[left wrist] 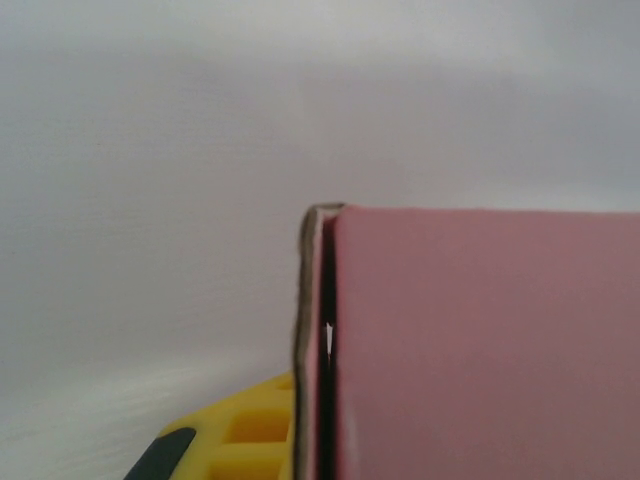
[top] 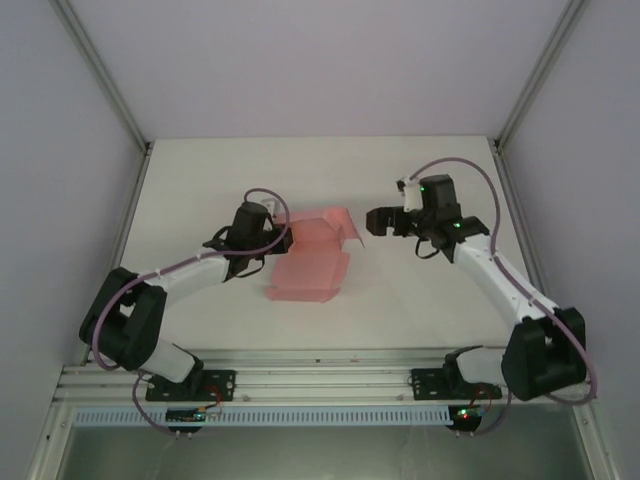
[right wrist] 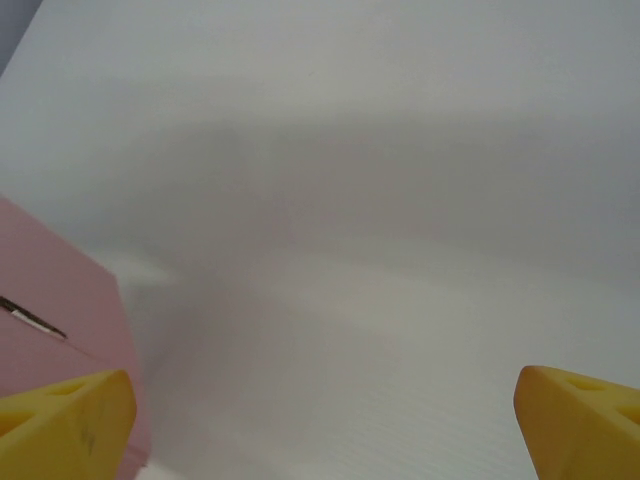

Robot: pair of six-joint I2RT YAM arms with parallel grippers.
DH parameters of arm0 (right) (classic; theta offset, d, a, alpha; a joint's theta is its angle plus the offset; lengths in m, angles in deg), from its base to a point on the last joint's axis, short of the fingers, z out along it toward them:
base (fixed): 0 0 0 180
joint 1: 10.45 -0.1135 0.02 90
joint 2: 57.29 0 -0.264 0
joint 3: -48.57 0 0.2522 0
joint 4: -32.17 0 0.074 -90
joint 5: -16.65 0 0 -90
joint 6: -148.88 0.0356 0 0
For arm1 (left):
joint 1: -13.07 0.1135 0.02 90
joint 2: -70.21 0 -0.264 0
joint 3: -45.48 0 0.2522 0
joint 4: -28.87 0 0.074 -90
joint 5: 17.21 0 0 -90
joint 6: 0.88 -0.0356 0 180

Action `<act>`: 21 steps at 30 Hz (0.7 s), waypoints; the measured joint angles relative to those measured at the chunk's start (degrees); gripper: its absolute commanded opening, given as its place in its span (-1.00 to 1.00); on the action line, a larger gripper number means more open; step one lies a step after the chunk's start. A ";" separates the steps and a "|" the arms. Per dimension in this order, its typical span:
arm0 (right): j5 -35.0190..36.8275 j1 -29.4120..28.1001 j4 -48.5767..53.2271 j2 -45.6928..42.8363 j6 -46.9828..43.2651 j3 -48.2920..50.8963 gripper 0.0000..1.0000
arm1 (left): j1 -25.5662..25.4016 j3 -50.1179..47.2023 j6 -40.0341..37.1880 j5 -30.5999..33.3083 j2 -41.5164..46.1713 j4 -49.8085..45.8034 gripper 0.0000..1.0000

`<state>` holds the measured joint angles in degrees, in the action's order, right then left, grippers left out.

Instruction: Assemble paper box

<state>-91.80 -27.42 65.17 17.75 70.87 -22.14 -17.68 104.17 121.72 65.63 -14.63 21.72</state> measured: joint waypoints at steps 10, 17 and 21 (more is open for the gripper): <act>-5.53 -9.64 -3.58 9.25 -0.87 -2.89 0.98 | 0.46 0.00 0.00 0.39 -0.39 -0.50 -1.00; 0.04 -12.46 -3.17 12.26 -0.90 -5.11 0.98 | 1.40 0.00 0.04 2.14 -1.20 -2.58 -1.00; 3.54 -12.63 -0.68 11.08 -1.55 -5.33 0.98 | 1.07 0.13 0.24 2.67 -1.20 -3.17 -1.00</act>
<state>-88.26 -40.05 64.49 28.84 69.32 -27.48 -16.60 104.30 121.96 68.30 -15.83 18.55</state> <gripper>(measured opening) 0.989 0.083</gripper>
